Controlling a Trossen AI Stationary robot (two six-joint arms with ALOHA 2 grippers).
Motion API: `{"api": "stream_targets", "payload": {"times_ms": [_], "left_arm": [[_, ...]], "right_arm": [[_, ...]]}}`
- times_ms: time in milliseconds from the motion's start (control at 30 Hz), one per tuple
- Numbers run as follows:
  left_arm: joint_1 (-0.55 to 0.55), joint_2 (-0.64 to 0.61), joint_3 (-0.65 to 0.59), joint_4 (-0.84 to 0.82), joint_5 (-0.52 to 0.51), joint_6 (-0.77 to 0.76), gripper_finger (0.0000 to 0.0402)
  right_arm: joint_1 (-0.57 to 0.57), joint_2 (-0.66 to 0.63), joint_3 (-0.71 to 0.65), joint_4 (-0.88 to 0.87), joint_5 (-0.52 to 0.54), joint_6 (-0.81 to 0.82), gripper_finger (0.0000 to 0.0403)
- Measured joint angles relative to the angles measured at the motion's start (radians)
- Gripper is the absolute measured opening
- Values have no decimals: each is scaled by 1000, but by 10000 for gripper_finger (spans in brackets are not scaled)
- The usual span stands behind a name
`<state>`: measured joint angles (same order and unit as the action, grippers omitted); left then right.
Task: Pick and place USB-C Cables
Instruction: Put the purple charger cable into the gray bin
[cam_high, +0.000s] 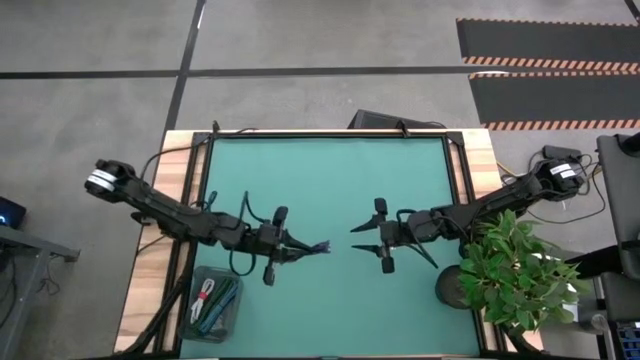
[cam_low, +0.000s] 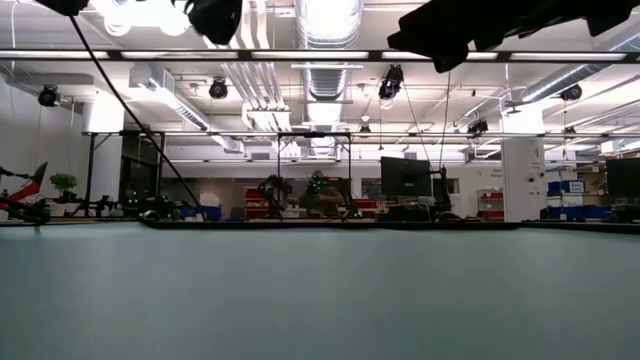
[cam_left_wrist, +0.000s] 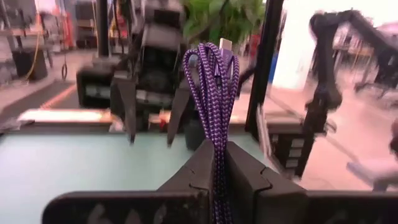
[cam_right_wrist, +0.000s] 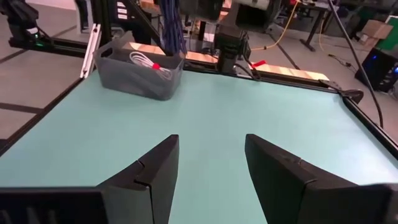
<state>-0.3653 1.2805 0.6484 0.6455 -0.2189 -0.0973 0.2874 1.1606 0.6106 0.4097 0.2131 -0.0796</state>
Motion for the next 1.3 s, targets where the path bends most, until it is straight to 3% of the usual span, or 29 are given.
{"api": "stream_targets", "payload": {"times_ms": [300,633,967,1200,1300], "left_arm": [[2,58,-10,153,-19,58,10],[2,93,-13,169,-23,71,10],[3,252,3,447,-28,78,11],[-45,195,47,431,-35,76,6],[-81,146,61,360,-117,31,5]], "right_arm": [[0,0,0,1,0,-26,176],[0,12,-4,41,-2,-74,176],[3,38,-10,105,-10,-187,176],[5,29,-31,188,-44,-281,176],[7,29,-63,287,-64,-313,176]]}}
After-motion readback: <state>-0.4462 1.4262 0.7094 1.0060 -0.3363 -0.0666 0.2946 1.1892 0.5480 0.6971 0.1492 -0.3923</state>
